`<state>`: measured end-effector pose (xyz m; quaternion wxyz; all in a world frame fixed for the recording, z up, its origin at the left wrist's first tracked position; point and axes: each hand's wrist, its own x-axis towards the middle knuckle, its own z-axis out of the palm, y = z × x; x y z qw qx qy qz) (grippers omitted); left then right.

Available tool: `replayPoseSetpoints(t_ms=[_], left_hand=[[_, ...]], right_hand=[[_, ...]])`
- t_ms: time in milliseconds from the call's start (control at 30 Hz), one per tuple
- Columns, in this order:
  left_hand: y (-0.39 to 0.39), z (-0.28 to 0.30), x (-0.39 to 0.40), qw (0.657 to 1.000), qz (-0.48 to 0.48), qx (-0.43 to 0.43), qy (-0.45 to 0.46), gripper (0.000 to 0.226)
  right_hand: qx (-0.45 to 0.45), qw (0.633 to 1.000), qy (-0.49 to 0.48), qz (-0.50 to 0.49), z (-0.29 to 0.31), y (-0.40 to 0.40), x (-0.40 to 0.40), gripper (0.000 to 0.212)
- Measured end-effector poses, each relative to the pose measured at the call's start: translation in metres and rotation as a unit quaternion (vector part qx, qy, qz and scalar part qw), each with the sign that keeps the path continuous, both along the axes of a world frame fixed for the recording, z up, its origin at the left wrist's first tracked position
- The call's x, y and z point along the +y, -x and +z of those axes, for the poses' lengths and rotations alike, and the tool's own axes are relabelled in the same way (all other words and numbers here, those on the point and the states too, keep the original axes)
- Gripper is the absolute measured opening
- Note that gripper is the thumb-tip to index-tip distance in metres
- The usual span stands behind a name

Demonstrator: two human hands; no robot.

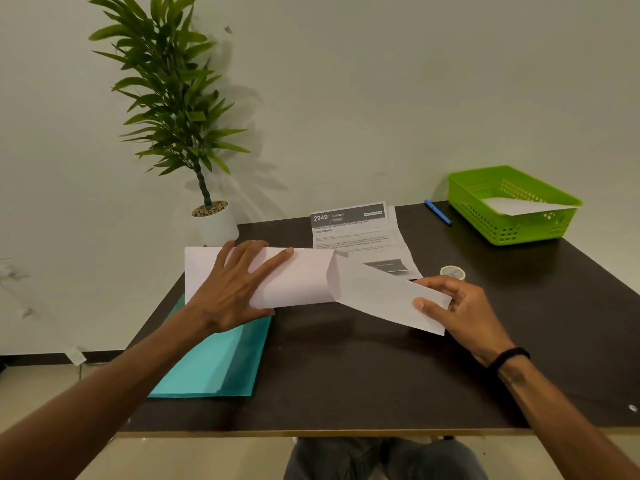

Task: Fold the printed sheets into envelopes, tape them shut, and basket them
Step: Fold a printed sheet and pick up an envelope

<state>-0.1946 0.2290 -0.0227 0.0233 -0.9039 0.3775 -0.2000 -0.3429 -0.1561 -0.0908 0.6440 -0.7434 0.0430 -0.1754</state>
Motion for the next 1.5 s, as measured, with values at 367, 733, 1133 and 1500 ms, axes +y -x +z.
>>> replayPoseSetpoints(t_ms=[367,733,1133,1500], left_hand=[[0.003,0.002,-0.025,0.998,-0.005,0.019,0.059,0.115],[0.006,-0.010,-0.035,0.996,0.023,0.064,0.049,0.119],[0.024,-0.008,-0.063,0.998,0.005,0.065,0.009,0.121],[0.046,0.000,-0.098,0.996,-0.001,0.084,-0.010,0.118]], right_hand=[[-0.007,0.987,-0.143,-0.069,0.007,0.002,0.002,0.067],[-0.050,0.978,-0.174,-0.100,0.004,0.001,0.000,0.031],[-0.049,0.991,-0.092,-0.089,0.005,0.002,0.003,0.019],[-0.042,0.995,-0.033,-0.081,0.003,0.003,0.004,0.016]])
